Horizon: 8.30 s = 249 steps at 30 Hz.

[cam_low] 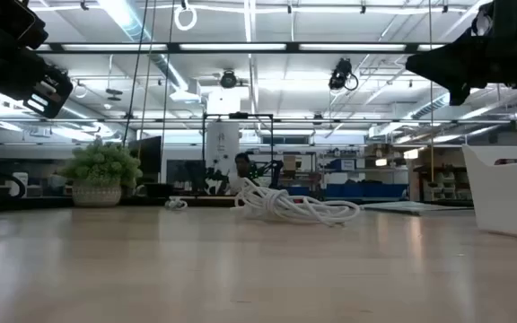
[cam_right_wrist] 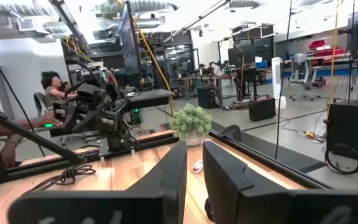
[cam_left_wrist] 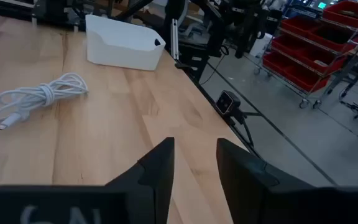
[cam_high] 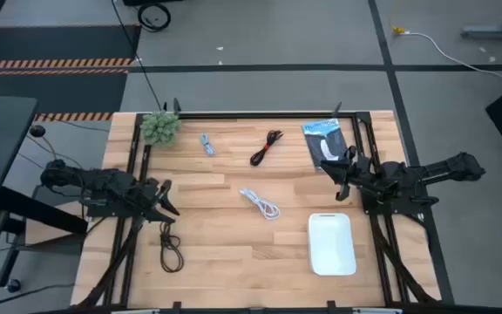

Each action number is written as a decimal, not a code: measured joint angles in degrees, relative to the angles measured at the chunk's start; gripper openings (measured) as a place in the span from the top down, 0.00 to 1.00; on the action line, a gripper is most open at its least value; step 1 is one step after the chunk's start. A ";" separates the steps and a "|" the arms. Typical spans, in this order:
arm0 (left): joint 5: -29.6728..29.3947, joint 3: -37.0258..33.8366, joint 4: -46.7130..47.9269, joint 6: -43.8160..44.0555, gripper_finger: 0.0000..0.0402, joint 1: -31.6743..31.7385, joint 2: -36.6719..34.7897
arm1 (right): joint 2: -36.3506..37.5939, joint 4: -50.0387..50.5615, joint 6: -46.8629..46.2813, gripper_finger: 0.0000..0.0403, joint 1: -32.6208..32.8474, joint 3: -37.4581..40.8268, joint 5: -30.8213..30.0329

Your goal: Pick and place USB-C Cables

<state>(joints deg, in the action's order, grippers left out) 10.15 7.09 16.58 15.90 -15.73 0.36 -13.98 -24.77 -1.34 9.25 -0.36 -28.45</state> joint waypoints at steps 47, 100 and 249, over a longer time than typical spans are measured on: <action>0.00 0.00 0.00 0.00 0.68 0.01 0.00 | 0.00 0.00 0.00 0.85 -0.01 0.00 0.00; -7.82 0.04 -13.35 -12.32 0.68 0.11 0.00 | -20.72 3.85 -0.36 0.87 -13.17 -15.36 12.32; -7.80 -0.02 -12.92 -11.58 0.68 0.13 0.00 | -70.23 52.79 -51.88 0.77 13.95 -57.75 9.97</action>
<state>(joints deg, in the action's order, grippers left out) 2.35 7.07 3.66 4.32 -15.60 0.36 -84.20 28.01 -53.22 23.20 -58.11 -18.48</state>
